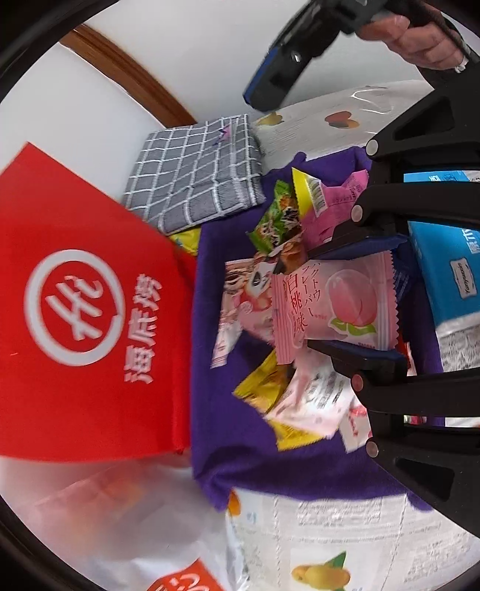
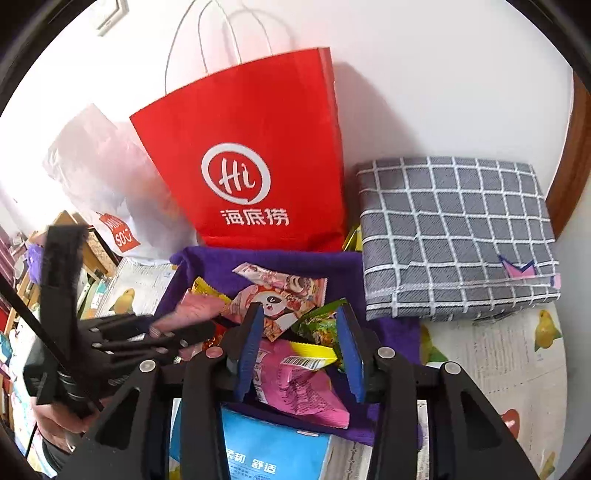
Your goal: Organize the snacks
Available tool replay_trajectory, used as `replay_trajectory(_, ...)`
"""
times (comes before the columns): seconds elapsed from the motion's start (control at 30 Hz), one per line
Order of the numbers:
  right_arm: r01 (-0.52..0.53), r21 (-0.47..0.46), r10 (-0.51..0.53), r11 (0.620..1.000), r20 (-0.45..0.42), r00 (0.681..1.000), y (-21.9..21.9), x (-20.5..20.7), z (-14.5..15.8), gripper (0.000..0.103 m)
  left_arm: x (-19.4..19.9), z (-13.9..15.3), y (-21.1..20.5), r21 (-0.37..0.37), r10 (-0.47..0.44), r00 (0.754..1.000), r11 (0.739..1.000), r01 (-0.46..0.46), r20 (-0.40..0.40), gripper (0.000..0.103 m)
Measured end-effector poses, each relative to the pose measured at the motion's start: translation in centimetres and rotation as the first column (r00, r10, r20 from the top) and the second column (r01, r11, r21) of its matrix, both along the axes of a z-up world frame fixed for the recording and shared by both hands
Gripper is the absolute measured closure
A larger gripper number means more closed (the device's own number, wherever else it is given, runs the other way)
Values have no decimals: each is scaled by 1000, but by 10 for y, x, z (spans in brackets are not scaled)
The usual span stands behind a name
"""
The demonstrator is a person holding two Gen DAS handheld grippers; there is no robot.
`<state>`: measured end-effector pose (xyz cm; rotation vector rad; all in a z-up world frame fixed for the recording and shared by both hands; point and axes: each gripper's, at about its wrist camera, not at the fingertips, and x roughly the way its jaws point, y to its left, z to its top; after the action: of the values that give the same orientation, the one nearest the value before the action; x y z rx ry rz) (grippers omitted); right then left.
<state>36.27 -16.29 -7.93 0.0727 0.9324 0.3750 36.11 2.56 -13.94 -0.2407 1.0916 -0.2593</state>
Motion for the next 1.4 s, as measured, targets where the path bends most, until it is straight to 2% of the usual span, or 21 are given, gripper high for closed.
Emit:
replay_trajectory(0.2,-7,14,7,1000,-12,1000,-1,1,0,62,3,-16,-9,43,9,998,999,-6,-62,65)
replay_trajectory(0.53,-32,18,32,999,-6,999,6,-4,5,60,3,-18,-13,72,24,999,997,-21,-44,64)
replay_trajectory(0.57,-36,16,36,999,-9,999,7,-4,4,60,3,-16,-12,71,25,999,997,-22,-41,61)
replay_trajectory(0.7,-37,11,38,999,-21,999,8,-3,1,60,0,-5,-12,76,28,1000,997,-29,4,37)
replay_trajectory(0.8,-39,4,39,999,-28,999,9,-2,-1,59,-2,1,-10,61,28,999,998,-29,17,30)
replay_trajectory(1.03,-29,-1,29,1000,-37,999,6,1,-5,55,-6,12,-1,8,46,998,999,-47,47,29)
replay_trajectory(1.1,-22,-5,22,1000,-38,999,5,3,-6,51,-9,19,1,28,51,996,998,-53,71,26)
replay_trajectory(1.23,-19,-22,18,1000,-61,998,6,8,-14,50,-12,28,5,76,68,992,994,-76,105,17)
replay_trajectory(1.4,-8,-35,5,999,-79,997,8,7,-16,49,-11,30,12,66,81,994,994,-86,79,16)
